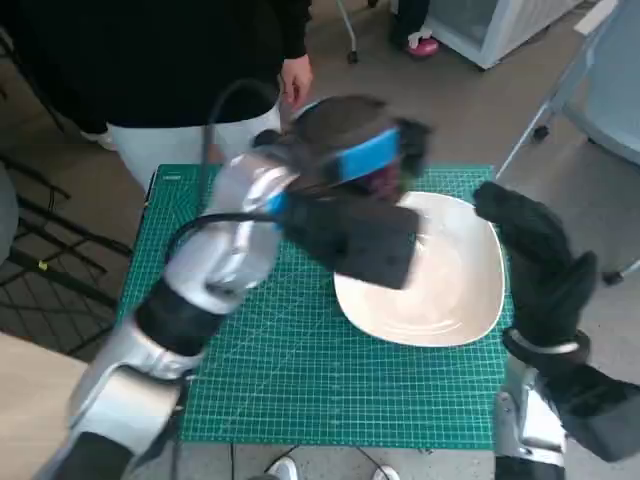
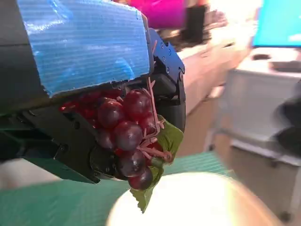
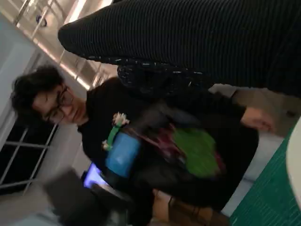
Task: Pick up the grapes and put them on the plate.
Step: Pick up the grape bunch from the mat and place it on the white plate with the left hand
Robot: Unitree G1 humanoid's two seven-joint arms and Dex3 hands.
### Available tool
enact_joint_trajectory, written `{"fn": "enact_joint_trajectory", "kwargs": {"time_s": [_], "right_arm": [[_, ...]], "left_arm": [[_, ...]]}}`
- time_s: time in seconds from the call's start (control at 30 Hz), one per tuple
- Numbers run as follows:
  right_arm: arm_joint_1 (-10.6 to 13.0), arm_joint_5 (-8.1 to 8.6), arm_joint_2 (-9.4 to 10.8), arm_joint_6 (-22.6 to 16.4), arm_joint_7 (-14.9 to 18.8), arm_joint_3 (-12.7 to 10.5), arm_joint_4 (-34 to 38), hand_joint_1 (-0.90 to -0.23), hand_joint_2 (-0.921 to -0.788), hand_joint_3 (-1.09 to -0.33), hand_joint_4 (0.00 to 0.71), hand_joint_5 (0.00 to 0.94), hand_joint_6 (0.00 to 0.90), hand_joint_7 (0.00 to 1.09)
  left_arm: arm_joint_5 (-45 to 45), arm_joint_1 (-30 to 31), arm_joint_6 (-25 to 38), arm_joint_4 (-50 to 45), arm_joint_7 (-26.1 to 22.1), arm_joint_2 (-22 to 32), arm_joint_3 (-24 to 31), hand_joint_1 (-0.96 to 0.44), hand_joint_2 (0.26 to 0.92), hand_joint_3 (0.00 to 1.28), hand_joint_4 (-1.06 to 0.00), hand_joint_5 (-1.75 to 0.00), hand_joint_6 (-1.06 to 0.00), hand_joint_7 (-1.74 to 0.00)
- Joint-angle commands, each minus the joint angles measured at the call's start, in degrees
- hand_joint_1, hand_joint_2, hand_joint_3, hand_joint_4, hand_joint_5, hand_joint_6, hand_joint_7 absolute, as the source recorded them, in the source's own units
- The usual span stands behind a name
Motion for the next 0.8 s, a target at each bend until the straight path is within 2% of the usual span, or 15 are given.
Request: {"fn": "enact_joint_trajectory", "kwargs": {"time_s": [0.03, 0.23, 0.5, 0.8], "right_arm": [[2.5, -0.77, 0.0, 1.0, -1.7, -0.6, -1.8, -0.650, -0.921, -0.740, 0.309, 0.000, 0.054, 0.33], [4.1, -2.26, 0.3, 0.9, -4.0, -1.1, -3.6, -0.648, -0.921, -0.740, 0.310, 0.001, 0.054, 0.34], [5.7, -5.06, 0.9, 0.9, -7.6, -1.2, -6.0, -0.656, -0.921, -0.740, 0.312, 0.002, 0.053, 0.34], [6.4, -6.19, 0.9, 0.3, -9.5, -1.4, -6.0, -0.662, -0.921, -0.741, 0.314, 0.003, 0.050, 0.35]], "left_arm": [[-0.1, -3.2, -0.3, 2.2, -0.5, -2.0, -1.0, 0.00, 0.921, 0.17, -0.48, -1.49, -0.62, -1.05], [-1.1, -4.8, -1.2, 4.2, -0.7, -3.9, -1.0, 0.00, 0.920, 0.19, -0.51, -1.37, -0.54, -1.26], [-2.3, -5.6, -3.9, 7.1, -0.9, -4.9, -1.3, 0.00, 0.920, 0.21, -0.49, -1.37, -0.51, -1.32], [-2.8, -6.7, -5.1, 10.6, -1.0, -5.7, -1.3, 0.00, 0.918, 0.23, -0.47, -1.39, -0.49, -1.35]]}}
